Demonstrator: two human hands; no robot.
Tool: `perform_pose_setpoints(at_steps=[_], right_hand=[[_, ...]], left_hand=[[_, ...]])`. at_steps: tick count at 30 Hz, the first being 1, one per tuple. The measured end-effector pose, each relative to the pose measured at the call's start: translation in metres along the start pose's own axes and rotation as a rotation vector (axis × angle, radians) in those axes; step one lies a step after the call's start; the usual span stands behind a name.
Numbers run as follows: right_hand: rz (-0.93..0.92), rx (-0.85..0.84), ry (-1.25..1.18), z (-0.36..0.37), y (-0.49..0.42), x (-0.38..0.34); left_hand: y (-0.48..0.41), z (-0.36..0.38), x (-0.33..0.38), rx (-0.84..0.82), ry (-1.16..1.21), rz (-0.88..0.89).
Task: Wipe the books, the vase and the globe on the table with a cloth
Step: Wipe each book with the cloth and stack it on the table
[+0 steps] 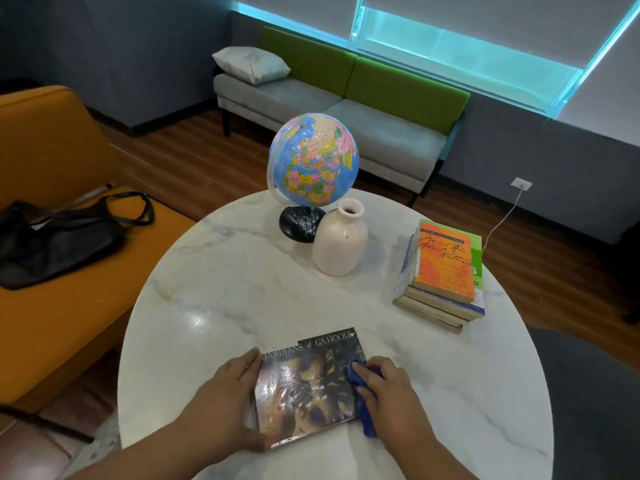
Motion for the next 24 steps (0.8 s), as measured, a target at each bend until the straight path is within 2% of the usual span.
perform_pose_setpoints(at_steps=[2, 3, 5, 7, 8, 10, 11, 15, 17, 20, 21, 24], right_hand=[[-0.018, -0.028, 0.047, 0.005, 0.001, -0.003], [-0.072, -0.115, 0.103, 0.012, 0.002, -0.004], [-0.188, -0.186, 0.126, 0.022, 0.003, 0.003], [-0.262, -0.134, 0.191, 0.015, -0.005, 0.012], [-0.233, -0.072, 0.234, 0.011, -0.013, 0.018], [-0.206, -0.058, 0.236, 0.003, -0.023, 0.015], [-0.163, -0.083, 0.150, 0.004, -0.027, 0.010], [-0.351, -0.195, 0.205, 0.000, -0.015, -0.003], [-0.323, -0.117, 0.171, -0.010, -0.026, -0.001], [-0.153, -0.046, 0.026, -0.014, -0.051, 0.001], [-0.118, -0.074, -0.004, -0.012, -0.052, -0.005], [-0.233, -0.196, 0.010, -0.004, -0.044, -0.019]], left_hand=[[0.002, 0.001, 0.004, 0.004, -0.041, -0.016], [0.001, 0.001, 0.005, -0.001, -0.066, -0.026], [0.001, -0.001, 0.010, -0.010, -0.125, -0.048], [0.001, -0.003, 0.017, -0.022, -0.189, -0.075], [0.001, -0.003, 0.020, -0.028, -0.218, -0.087], [0.000, -0.003, 0.024, -0.037, -0.254, -0.123], [0.000, -0.003, 0.026, -0.042, -0.263, -0.144], [0.000, -0.002, 0.026, -0.079, -0.293, -0.203], [0.001, -0.002, 0.029, -0.082, -0.299, -0.224], [0.001, -0.002, 0.031, -0.082, -0.312, -0.246], [0.000, -0.002, 0.032, -0.082, -0.316, -0.249], [0.001, -0.002, 0.032, -0.098, -0.314, -0.267]])
Point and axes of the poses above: each hand's wrist, its own y-axis away from the middle knuckle, its own z-axis out of the palm, x = y × z, the point moved 1 cm from there along -y, towards the middle knuckle
